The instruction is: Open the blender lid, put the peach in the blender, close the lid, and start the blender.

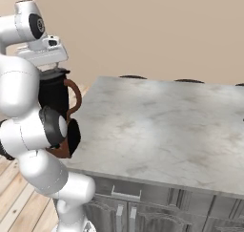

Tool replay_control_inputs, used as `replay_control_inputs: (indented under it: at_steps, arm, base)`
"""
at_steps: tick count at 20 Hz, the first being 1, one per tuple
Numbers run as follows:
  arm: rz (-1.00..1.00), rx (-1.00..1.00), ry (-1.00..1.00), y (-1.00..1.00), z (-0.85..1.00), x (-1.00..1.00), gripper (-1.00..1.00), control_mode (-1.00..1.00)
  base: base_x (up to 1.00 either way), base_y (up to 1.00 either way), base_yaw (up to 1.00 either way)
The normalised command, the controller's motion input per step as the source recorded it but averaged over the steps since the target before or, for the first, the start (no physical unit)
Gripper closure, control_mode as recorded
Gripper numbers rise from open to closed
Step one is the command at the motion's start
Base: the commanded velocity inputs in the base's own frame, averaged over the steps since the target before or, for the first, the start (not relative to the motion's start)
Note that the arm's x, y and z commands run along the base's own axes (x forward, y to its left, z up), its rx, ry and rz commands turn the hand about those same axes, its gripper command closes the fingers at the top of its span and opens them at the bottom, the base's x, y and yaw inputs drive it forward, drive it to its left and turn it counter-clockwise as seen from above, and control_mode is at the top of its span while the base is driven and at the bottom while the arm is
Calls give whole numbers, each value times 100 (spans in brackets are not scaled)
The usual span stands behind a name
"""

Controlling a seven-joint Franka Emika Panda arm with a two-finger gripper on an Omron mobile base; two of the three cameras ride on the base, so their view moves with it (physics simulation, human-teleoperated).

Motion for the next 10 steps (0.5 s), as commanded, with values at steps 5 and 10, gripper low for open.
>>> replay_control_inputs:
  at_steps: [5,10]
  arm:
    - [10,0,0,30,-3,0,100,-100]
    - [11,2,0,7,-5,2,100,-100]
  base:
    - [0,0,0]
    - [0,0,0]
